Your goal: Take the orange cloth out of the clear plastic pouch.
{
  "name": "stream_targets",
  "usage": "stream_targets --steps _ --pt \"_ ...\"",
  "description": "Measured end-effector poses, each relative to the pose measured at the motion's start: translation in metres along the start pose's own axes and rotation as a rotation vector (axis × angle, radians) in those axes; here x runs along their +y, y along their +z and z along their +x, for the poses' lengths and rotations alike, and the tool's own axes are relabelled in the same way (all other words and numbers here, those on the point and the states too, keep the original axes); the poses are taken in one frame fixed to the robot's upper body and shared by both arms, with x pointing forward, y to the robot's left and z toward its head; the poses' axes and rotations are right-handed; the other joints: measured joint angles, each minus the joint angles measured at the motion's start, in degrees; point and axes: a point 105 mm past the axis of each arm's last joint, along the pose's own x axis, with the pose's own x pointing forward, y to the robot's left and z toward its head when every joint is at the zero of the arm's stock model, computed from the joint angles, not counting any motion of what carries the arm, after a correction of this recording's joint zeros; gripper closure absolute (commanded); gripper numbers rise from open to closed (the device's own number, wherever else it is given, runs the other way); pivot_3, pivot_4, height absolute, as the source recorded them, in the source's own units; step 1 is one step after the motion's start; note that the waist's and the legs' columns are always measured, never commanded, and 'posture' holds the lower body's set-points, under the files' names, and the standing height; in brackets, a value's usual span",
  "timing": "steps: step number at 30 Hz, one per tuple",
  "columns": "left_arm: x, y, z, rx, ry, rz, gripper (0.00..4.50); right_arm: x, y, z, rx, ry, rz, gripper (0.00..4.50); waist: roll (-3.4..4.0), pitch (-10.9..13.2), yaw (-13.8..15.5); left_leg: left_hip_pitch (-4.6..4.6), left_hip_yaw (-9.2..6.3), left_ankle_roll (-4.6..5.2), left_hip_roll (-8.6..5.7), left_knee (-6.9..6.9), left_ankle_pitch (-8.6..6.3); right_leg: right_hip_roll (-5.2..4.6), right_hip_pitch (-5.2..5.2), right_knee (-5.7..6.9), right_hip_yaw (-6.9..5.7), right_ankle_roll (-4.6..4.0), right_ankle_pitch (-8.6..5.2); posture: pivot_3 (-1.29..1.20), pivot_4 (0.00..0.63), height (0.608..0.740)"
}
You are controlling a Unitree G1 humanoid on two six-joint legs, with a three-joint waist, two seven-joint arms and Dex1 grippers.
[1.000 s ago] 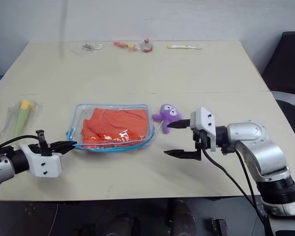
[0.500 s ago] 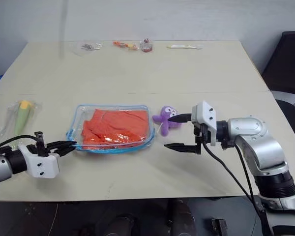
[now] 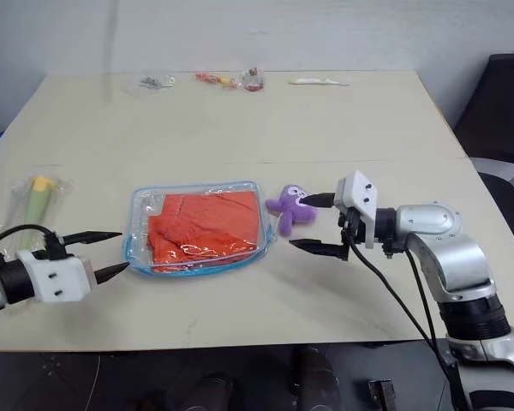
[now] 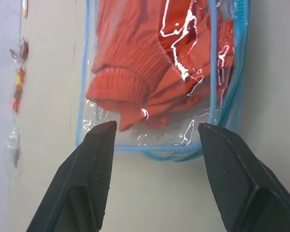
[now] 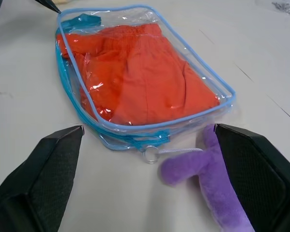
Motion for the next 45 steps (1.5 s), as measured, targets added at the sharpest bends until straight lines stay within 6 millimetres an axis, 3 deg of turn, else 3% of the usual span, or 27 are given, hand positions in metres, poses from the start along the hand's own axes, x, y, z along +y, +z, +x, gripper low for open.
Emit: stream_targets --steps 6,9,11,12,15,16,18,21,29,34,39,42,45 --pt "-0.01 0.061 -0.029 -0.23 -0.221 -0.614 1.62 -0.03 -0.01 0.014 0.051 -0.133 0.06 0.0 0.03 0.02 -0.19 0.02 -0.13 -0.07 0.08 0.12 -0.01 -0.01 -0.02 0.05 0.04 -0.07 -0.04 0.0 0.15 0.74" --pt "-0.004 0.096 -0.044 -0.342 -0.332 -0.724 1.62 -0.036 -0.022 0.03 0.081 -0.158 0.119 0.0 0.15 0.03 0.02 0.03 -0.24 -0.09 -0.04 0.17 -0.01 -0.1 0.01 0.08 0.05 -0.1 -0.06 0.0 0.15 0.74" --pt "-0.002 0.105 -0.048 -0.363 -0.362 -0.759 1.62 -0.036 -0.029 0.036 0.102 -0.162 0.141 0.0 0.25 0.07 0.09 0.02 -0.25 -0.08 -0.09 0.15 -0.01 -0.09 0.01 0.07 -0.01 -0.1 -0.06 0.0 0.15 0.74" --pt "-0.002 0.107 -0.049 -0.359 -0.372 -0.775 1.62 -0.04 -0.034 0.041 0.117 -0.175 0.157 0.0 0.25 0.08 -0.03 0.02 -0.21 -0.09 -0.08 0.14 -0.01 -0.03 0.01 0.07 0.0 -0.1 -0.06 0.0 0.15 0.74" --pt "0.002 0.109 -0.047 -0.343 -0.355 -0.772 1.59 -0.052 -0.039 0.048 0.144 -0.219 0.171 0.57 0.25 0.07 -0.42 0.01 -0.15 -0.12 -0.05 0.07 0.0 0.1 0.01 0.06 0.06 -0.11 -0.07 0.0 0.15 0.74" --pt "0.003 0.11 -0.047 -0.345 -0.345 -0.771 1.59 -0.055 -0.04 0.047 0.152 -0.233 0.164 0.88 0.25 0.07 -0.51 0.02 -0.15 -0.14 -0.04 0.05 0.01 0.11 0.01 0.06 0.07 -0.12 -0.07 0.0 0.15 0.74" --pt "0.008 0.112 -0.046 -0.356 -0.32 -0.767 1.59 -0.061 -0.046 0.045 0.174 -0.257 0.159 0.88 0.23 0.07 -0.64 0.03 -0.17 -0.17 -0.01 0.05 0.01 0.16 0.01 0.05 0.06 -0.14 -0.08 0.0 0.15 0.74" --pt "0.012 0.114 -0.045 -0.363 -0.295 -0.76 1.59 -0.063 -0.051 0.043 0.186 -0.263 0.158 1.42 0.23 0.07 -1.08 0.02 -0.16 -0.18 -0.01 0.05 0.02 0.16 0.01 0.06 0.07 -0.14 -0.08 0.0 0.15 0.74" --pt "0.013 0.111 -0.037 -0.349 -0.283 -0.755 1.59 -0.058 -0.05 0.044 0.175 -0.247 0.139 3.88 0.24 0.07 -1.49 0.01 -0.12 -0.29 0.03 0.01 0.03 0.25 0.01 0.07 0.13 -0.15 -0.09 0.0 0.15 0.74" --pt "0.012 0.111 -0.033 -0.343 -0.298 -0.743 1.59 -0.047 -0.05 0.04 0.171 -0.242 0.126 3.88 0.24 0.07 -1.27 0.0 -0.16 -0.3 0.03 0.0 0.02 0.25 0.01 0.04 0.11 -0.16 -0.09 0.0 0.15 0.74" --pt "0.006 0.109 -0.028 -0.333 -0.332 -0.742 1.59 -0.013 -0.047 0.026 0.145 -0.19 0.156 3.88 0.24 0.07 -1.25 -0.02 -0.13 -0.31 0.04 -0.06 0.01 0.28 0.0 0.01 0.14 -0.16 -0.09 0.0 0.15 0.74" --pt "0.003 0.109 -0.025 -0.338 -0.35 -0.739 1.59 0.011 -0.032 0.025 0.086 -0.138 0.134 3.88 0.24 0.07 -1.32 -0.02 -0.05 -0.35 0.07 -0.07 -0.01 0.36 0.01 0.04 0.21 -0.16 -0.09 0.0 0.15 0.74" --pt "0.001 0.109 -0.022 -0.339 -0.366 -0.727 1.59 0.014 -0.014 0.023 0.032 -0.165 0.045 3.88 0.24 0.07 -1.41 0.04 0.05 -0.4 0.1 -0.09 -0.02 0.44 0.01 0.08 0.31 -0.17 -0.1 0.0 0.15 0.74"
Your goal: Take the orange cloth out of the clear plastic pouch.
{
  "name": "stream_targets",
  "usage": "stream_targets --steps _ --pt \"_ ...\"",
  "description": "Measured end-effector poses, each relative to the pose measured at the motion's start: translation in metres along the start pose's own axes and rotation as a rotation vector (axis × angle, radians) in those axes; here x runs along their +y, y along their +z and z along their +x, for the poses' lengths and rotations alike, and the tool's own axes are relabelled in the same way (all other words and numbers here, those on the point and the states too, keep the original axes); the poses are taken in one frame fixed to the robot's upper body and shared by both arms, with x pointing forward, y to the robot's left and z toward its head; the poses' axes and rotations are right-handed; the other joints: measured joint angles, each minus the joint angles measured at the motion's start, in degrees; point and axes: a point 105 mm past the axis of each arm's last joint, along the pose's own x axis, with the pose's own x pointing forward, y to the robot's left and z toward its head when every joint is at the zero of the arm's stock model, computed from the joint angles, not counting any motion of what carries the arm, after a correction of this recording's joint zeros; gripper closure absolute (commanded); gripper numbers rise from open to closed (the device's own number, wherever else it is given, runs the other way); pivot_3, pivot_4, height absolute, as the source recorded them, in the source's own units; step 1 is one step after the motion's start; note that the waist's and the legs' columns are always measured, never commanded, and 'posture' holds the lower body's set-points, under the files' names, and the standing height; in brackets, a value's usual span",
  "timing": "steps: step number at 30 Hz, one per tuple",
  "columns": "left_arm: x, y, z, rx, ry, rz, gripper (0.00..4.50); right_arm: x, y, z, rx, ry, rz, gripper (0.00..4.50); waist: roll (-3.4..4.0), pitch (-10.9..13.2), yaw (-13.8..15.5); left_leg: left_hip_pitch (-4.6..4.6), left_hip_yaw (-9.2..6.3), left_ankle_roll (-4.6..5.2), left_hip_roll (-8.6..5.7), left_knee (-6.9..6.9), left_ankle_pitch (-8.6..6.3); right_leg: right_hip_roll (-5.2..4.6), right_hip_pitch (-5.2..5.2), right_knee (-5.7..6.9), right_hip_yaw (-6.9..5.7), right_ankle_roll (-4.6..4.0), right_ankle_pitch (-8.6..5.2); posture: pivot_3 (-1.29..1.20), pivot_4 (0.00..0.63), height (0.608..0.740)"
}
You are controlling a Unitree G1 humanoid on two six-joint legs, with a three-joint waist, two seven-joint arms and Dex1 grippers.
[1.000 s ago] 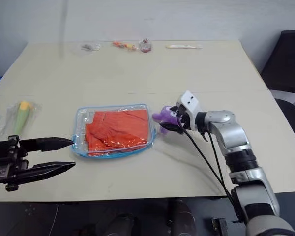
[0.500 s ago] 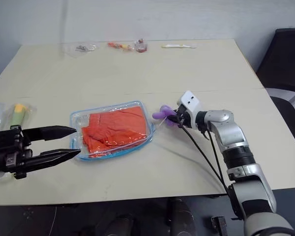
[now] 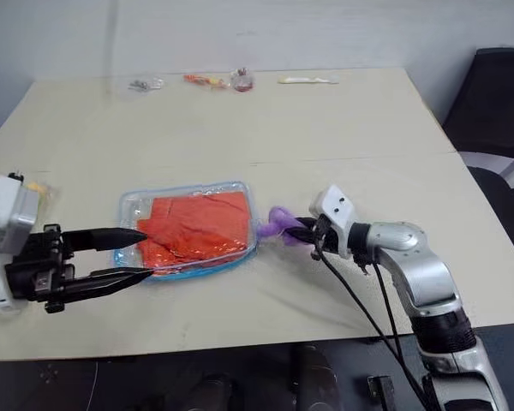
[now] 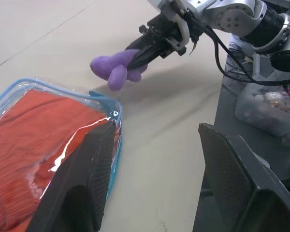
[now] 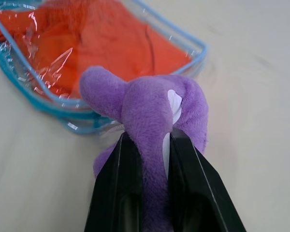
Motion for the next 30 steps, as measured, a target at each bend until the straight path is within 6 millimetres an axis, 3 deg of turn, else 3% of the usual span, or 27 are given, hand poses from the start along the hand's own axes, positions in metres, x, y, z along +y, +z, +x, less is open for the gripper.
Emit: stream_targets --steps 8,13,17,24,30 --pt "-0.002 -0.007 0.006 0.021 -0.051 -0.008 1.59 0.018 0.022 -0.005 -0.115 0.033 -0.21 3.88 0.0 0.0 0.14 0.0 -0.01 -0.01 0.0 -0.03 0.0 0.03 0.0 -0.03 -0.01 -0.03 -0.02 0.0 0.15 0.74" --pt "-0.003 -0.009 0.01 0.026 -0.074 -0.011 1.59 0.052 0.027 -0.001 -0.181 0.232 -0.418 3.88 0.0 0.0 -0.01 0.03 0.0 -0.01 0.01 -0.04 0.0 0.04 0.0 -0.02 0.0 -0.03 -0.02 0.0 0.15 0.74" --pt "-0.003 -0.013 0.014 0.033 -0.086 -0.021 1.59 0.062 0.023 0.011 -0.218 0.362 -0.549 3.88 -0.01 0.0 -0.13 0.06 0.02 -0.01 0.01 -0.01 0.0 0.04 0.02 -0.01 0.01 -0.04 -0.02 0.0 0.15 0.74" --pt "0.001 -0.016 0.016 0.031 -0.059 -0.018 1.59 0.067 -0.002 0.024 -0.211 0.508 -0.864 3.88 -0.02 0.0 -0.1 0.31 -0.05 -0.02 0.04 0.02 0.01 0.01 0.02 -0.01 -0.04 -0.08 -0.04 0.0 0.15 0.74" --pt "0.0 -0.02 0.018 0.04 -0.042 -0.01 1.59 0.067 -0.011 0.025 -0.219 0.511 -0.891 3.88 -0.02 0.0 -0.08 0.35 -0.03 -0.03 0.09 0.03 0.01 0.0 0.02 0.02 -0.01 -0.09 -0.05 0.0 0.15 0.74"
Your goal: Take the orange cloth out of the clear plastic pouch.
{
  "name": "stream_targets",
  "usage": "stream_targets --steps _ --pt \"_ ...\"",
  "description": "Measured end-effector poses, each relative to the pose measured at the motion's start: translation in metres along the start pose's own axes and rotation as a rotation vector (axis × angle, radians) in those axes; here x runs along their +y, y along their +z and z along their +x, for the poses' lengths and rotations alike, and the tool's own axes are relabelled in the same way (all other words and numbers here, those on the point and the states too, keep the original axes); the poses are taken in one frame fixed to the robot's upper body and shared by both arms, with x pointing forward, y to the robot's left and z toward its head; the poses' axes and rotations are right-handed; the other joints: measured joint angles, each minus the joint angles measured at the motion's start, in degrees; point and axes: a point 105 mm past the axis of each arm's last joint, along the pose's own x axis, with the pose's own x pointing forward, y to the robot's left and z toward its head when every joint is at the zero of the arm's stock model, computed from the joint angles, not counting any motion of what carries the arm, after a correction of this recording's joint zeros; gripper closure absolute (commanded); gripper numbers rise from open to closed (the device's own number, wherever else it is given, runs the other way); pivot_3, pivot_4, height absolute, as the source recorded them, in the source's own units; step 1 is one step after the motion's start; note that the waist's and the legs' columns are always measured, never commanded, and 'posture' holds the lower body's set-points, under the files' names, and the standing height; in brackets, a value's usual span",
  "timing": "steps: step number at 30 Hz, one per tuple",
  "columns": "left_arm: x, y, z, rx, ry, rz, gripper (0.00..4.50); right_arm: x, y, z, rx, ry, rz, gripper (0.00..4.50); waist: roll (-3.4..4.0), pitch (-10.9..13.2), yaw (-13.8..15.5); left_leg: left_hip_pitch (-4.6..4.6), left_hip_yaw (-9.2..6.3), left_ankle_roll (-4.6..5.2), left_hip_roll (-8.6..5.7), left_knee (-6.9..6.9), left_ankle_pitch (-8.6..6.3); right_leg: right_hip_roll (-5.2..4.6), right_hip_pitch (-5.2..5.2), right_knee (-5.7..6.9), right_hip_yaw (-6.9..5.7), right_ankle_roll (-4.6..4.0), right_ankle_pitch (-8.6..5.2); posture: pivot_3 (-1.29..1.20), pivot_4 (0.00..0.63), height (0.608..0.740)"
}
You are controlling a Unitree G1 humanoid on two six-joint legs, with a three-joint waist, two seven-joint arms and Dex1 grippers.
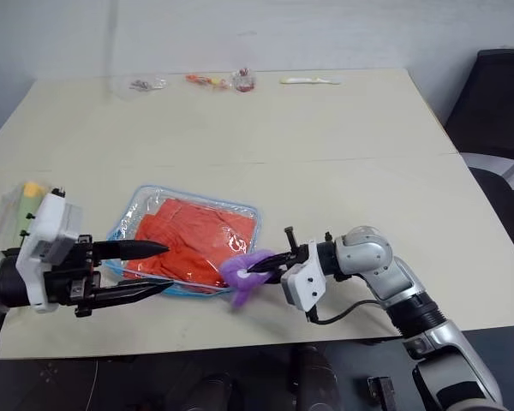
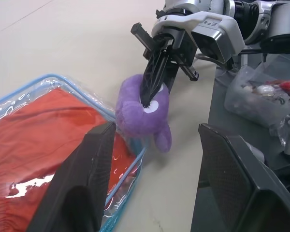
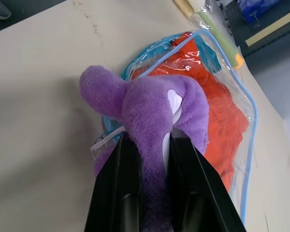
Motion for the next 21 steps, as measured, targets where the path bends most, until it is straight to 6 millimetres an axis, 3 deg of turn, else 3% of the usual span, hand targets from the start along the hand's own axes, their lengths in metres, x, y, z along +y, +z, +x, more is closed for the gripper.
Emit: stream_targets --steps 9,12,16,21 --pt "0.004 -0.002 -0.003 -0.002 0.039 0.013 1.59 -0.026 -0.038 -0.04 0.177 -0.046 -0.032 3.88 0.0 0.0 0.0 0.0 0.0 0.0 0.02 0.01 0.0 -0.03 0.01 0.01 0.02 -0.02 -0.01 0.0 0.15 0.74" --pt "0.004 -0.001 -0.003 -0.005 0.039 0.023 1.59 -0.032 -0.041 -0.047 0.198 -0.058 -0.047 3.88 0.0 0.0 0.01 0.0 -0.01 0.0 0.04 0.02 0.0 -0.03 0.01 0.01 0.04 -0.02 -0.01 0.0 0.15 0.74" --pt "0.004 -0.001 -0.004 -0.007 0.031 0.03 1.59 -0.03 -0.026 -0.04 0.128 -0.07 -0.053 3.88 0.0 0.0 0.11 -0.04 -0.06 -0.02 0.09 0.02 -0.01 -0.05 0.0 0.0 0.22 -0.04 -0.02 0.0 0.15 0.74" --pt "0.003 -0.001 -0.004 -0.004 0.02 0.037 1.59 -0.02 0.016 -0.019 -0.037 -0.034 -0.046 3.88 0.0 0.0 0.22 -0.05 -0.1 -0.04 0.09 0.04 -0.02 -0.04 0.0 0.01 0.29 -0.04 -0.02 0.0 0.15 0.74"
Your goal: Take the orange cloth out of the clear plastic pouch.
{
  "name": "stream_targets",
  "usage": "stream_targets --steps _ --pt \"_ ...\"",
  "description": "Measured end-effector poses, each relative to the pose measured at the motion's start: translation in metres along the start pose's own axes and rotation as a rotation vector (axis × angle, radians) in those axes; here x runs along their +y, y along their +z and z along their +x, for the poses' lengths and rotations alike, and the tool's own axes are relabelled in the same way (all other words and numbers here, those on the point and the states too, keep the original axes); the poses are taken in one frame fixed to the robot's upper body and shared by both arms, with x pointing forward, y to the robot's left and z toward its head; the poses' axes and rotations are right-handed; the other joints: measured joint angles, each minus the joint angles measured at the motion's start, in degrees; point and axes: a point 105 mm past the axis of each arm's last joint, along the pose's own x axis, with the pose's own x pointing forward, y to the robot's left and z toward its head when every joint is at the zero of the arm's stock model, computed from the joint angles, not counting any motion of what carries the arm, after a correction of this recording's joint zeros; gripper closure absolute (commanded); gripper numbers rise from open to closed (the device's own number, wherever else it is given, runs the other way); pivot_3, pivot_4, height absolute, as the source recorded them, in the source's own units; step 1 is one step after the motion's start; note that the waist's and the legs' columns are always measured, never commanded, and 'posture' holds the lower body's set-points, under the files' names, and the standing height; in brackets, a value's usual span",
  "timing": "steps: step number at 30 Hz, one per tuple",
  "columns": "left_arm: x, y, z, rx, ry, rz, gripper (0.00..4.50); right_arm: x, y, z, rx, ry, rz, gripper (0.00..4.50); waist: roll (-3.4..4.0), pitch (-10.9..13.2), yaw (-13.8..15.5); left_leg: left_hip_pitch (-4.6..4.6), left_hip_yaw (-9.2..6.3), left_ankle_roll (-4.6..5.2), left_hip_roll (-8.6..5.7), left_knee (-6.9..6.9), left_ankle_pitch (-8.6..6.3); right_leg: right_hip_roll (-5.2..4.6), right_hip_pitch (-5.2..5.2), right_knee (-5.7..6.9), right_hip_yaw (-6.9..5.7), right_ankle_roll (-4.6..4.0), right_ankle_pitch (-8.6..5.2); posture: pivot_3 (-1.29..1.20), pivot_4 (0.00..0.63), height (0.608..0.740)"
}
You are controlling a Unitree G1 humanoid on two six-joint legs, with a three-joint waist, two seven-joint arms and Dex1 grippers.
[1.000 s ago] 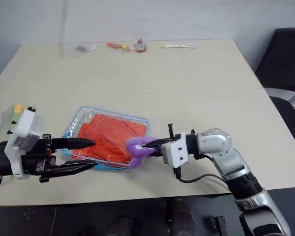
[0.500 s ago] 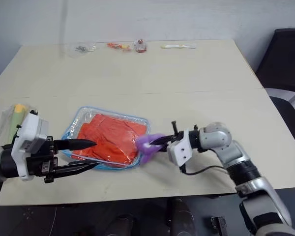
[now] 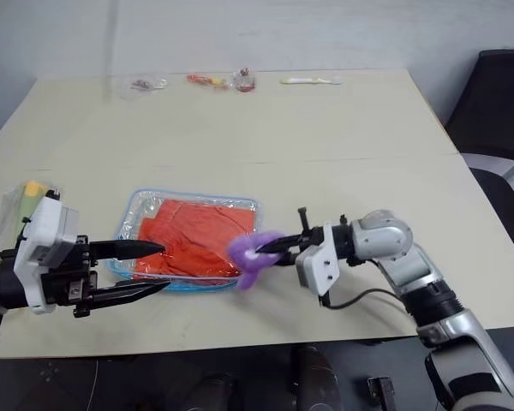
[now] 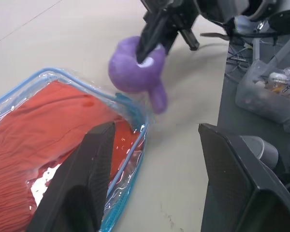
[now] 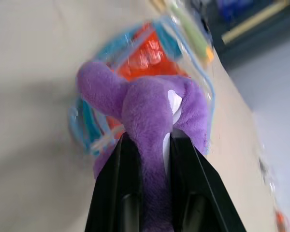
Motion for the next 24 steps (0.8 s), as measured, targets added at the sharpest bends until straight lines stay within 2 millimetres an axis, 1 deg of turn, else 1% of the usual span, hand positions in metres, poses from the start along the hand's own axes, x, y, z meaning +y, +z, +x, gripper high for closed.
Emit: stream_targets --steps 2,4,9,13,14,15,18,21,24 --pt "0.0 0.0 0.0 0.0 -0.006 0.0 1.59 0.006 0.01 0.005 -0.033 0.036 0.009 3.88 0.0 0.0 0.05 0.0 -0.01 0.0 -0.01 0.0 0.0 0.0 0.01 0.0 0.01 0.0 0.0 0.0 0.15 0.74" --pt "0.0 0.0 0.0 -0.002 -0.008 0.001 1.59 0.011 0.013 0.01 -0.043 0.063 -0.001 3.88 0.0 0.0 0.0 0.01 0.01 0.0 -0.02 0.0 0.0 0.01 0.01 0.0 0.01 0.0 0.0 0.0 0.15 0.74" --pt "-0.001 -0.001 0.003 0.003 -0.024 -0.002 1.59 0.024 0.001 0.022 -0.016 0.12 -0.069 3.88 -0.01 0.0 -0.14 0.06 0.07 0.0 -0.02 -0.03 0.0 0.06 0.0 0.02 0.01 -0.01 -0.01 0.0 0.15 0.74" --pt "0.0 0.0 0.003 0.002 -0.024 0.003 1.59 0.031 -0.003 0.028 -0.023 0.146 -0.116 3.88 -0.01 0.0 -0.12 0.07 0.07 0.0 -0.02 -0.02 0.0 0.05 0.01 0.03 0.01 -0.02 -0.01 0.0 0.15 0.74" --pt "0.0 0.0 0.003 0.004 -0.023 0.004 1.59 0.032 -0.003 0.029 -0.028 0.151 -0.124 3.45 -0.01 0.0 -0.15 0.07 0.07 -0.01 -0.01 -0.02 0.0 0.06 0.01 0.03 0.01 -0.02 -0.01 0.0 0.15 0.74" --pt "0.0 -0.001 0.004 0.007 -0.024 0.003 1.59 0.033 -0.002 0.03 -0.036 0.154 -0.132 3.2 0.0 0.0 -0.16 0.08 0.07 -0.01 -0.01 -0.02 0.0 0.06 0.01 0.03 0.01 -0.02 -0.01 0.0 0.15 0.74" --pt "0.0 -0.002 0.004 0.011 -0.022 0.003 1.59 0.034 0.0 0.034 -0.051 0.157 -0.149 2.19 -0.01 0.0 -0.15 0.08 0.07 -0.01 0.01 -0.02 0.0 0.07 0.01 0.04 0.04 -0.03 -0.02 0.0 0.15 0.74" --pt "0.0 -0.002 0.005 0.013 -0.026 0.002 1.59 0.033 0.002 0.035 -0.059 0.145 -0.173 1.06 -0.01 0.0 -0.12 0.07 0.06 -0.01 0.0 -0.02 0.0 0.06 0.01 0.04 0.07 -0.03 -0.02 0.0 0.15 0.74" --pt "-0.001 -0.003 0.005 0.015 -0.032 0.0 1.59 0.03 0.005 0.035 -0.062 0.134 -0.193 0.09 0.0 0.0 -0.12 0.07 0.06 -0.01 0.01 -0.02 -0.01 0.07 0.0 0.03 0.07 -0.03 -0.02 0.0 0.15 0.74"
